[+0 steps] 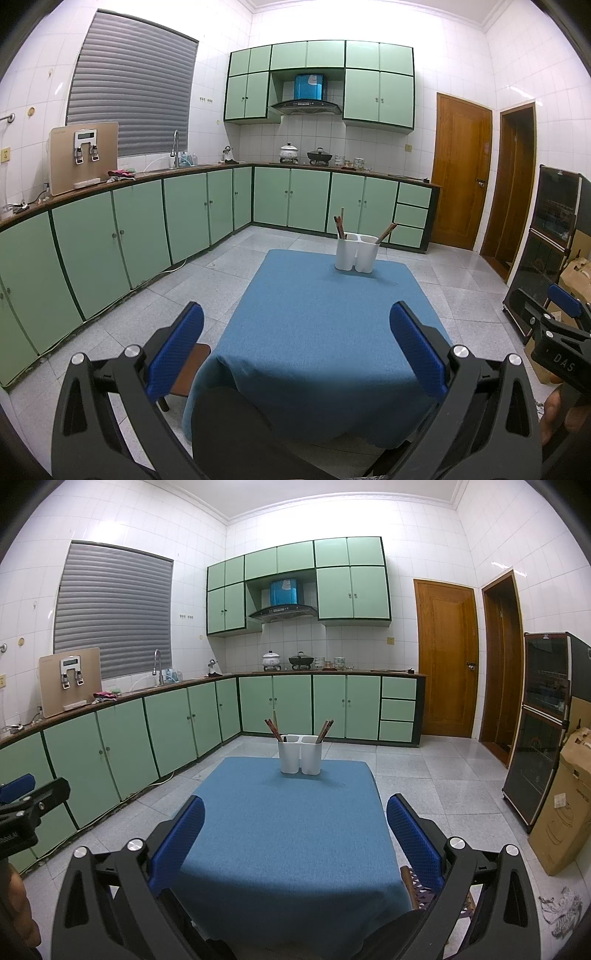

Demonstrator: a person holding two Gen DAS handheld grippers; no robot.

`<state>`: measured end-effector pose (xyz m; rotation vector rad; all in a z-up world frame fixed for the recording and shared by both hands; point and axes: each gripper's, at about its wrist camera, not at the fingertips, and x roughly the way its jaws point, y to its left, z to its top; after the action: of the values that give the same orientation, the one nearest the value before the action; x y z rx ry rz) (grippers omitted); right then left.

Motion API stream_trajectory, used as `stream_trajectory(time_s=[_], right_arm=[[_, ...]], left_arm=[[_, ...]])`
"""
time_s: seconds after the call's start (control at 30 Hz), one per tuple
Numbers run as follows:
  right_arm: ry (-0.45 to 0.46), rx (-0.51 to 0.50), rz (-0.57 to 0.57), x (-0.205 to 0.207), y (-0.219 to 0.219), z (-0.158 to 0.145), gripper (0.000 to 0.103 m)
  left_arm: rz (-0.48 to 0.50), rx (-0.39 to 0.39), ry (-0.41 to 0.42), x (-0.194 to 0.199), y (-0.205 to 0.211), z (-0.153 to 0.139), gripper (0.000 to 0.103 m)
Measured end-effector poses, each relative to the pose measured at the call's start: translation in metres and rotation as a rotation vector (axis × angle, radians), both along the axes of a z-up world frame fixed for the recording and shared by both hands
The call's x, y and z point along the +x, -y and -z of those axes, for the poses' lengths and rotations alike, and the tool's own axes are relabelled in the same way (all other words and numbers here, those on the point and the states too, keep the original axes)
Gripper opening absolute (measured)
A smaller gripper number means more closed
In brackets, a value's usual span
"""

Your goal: Organize utensils

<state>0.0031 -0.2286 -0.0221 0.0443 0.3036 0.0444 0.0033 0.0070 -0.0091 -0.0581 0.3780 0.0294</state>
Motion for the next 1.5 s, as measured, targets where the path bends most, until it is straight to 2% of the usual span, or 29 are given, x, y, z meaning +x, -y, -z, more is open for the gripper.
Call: stream_trajectory(time_s=[1.5], right_arm=[[-0.003,0.004,0.003,-0.0022,-0.0022,0.0072,0.097]], left_arm=[[0.004,-0.003,-0.001,0.0008,0.0011,0.0019,0.098]])
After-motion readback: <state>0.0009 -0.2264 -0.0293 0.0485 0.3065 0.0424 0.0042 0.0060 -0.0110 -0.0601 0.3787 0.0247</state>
